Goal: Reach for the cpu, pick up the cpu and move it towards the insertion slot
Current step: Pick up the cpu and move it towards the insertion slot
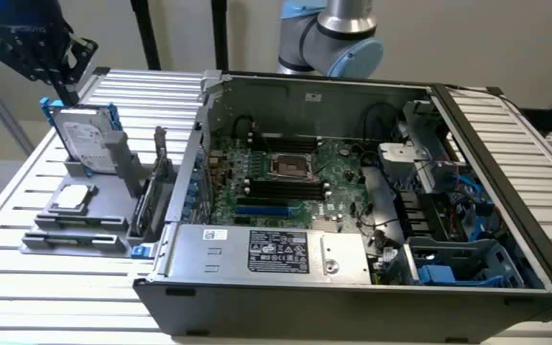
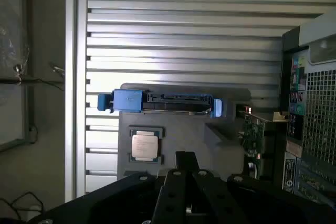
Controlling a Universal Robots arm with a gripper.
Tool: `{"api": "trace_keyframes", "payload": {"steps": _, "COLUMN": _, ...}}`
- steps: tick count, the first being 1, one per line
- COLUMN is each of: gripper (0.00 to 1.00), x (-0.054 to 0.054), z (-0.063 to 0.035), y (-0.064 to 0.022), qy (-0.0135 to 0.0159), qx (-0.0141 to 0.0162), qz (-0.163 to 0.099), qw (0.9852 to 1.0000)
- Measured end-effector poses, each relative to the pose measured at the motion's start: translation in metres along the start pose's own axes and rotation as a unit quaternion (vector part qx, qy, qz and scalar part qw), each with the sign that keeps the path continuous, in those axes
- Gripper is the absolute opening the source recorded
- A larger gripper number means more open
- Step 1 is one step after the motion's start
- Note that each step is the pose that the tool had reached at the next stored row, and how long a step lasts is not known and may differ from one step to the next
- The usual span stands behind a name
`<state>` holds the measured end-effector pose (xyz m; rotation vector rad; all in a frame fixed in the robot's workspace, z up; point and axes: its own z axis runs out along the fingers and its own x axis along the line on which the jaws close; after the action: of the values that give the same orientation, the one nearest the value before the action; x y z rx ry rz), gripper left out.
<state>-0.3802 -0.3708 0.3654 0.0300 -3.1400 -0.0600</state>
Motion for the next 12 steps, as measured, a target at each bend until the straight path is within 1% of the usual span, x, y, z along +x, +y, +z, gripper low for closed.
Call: {"api": "trace_keyframes", "payload": {"steps": 12, "gripper": 0.11, "x": 0.0001, "z": 0.0001, "y": -0.0001, "qy": 0.0, "qx": 0.0, "qz": 0.0, "qw": 1.0}}
